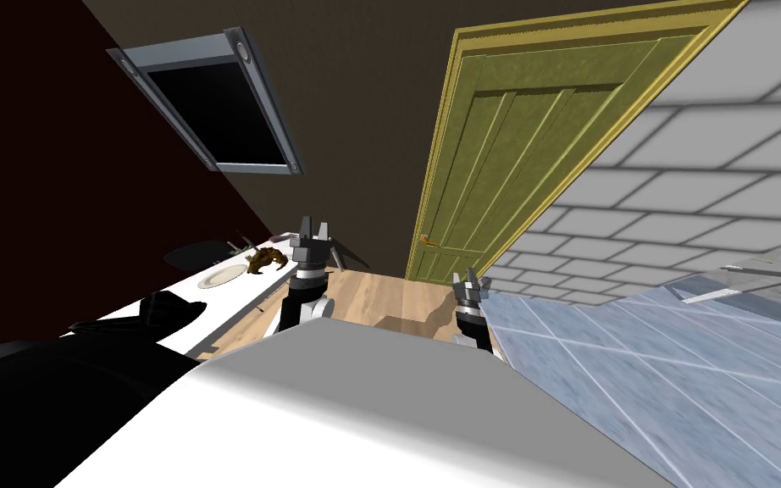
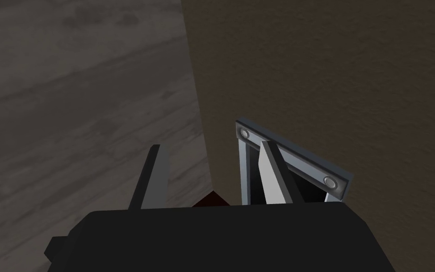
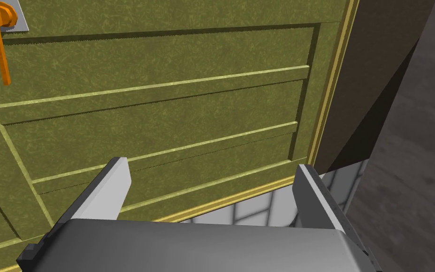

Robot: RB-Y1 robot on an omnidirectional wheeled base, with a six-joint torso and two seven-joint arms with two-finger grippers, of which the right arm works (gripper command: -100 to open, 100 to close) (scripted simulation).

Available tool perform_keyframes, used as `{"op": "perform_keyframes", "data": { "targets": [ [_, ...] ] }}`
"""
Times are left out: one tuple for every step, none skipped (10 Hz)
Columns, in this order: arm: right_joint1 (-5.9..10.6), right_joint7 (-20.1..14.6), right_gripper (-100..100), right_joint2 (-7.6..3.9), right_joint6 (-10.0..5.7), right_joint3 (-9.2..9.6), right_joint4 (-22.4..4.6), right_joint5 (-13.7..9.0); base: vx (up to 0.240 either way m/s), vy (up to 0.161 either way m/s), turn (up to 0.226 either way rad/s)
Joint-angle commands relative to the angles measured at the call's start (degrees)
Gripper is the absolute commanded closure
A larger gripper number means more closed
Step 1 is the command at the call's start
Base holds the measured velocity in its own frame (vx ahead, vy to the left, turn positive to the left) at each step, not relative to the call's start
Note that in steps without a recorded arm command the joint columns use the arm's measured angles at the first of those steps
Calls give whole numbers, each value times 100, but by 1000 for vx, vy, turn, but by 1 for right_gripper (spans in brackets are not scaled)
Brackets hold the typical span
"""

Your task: Pull the door open

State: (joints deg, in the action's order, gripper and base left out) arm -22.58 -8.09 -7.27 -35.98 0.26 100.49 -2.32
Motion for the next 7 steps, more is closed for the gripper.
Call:
{"op": "perform_keyframes", "data": {
  "targets": [
    [66,-40,-100,-37,-52,3,-229,-49,114,18,35],
    [101,-64,-100,-59,-87,7,-372,-78,105,6,43],
    [137,-88,-100,-82,-122,10,-514,-108,96,4,48],
    [172,-111,-100,-104,-156,14,-657,-137,95,13,47],
    [208,-135,-100,-127,-191,18,-799,-166,91,14,43],
    [243,-159,-100,-149,-225,21,-942,-196,91,7,39],
    [279,-183,-100,-170,-260,25,-1084,-225,105,-6,34]
  ]
}}
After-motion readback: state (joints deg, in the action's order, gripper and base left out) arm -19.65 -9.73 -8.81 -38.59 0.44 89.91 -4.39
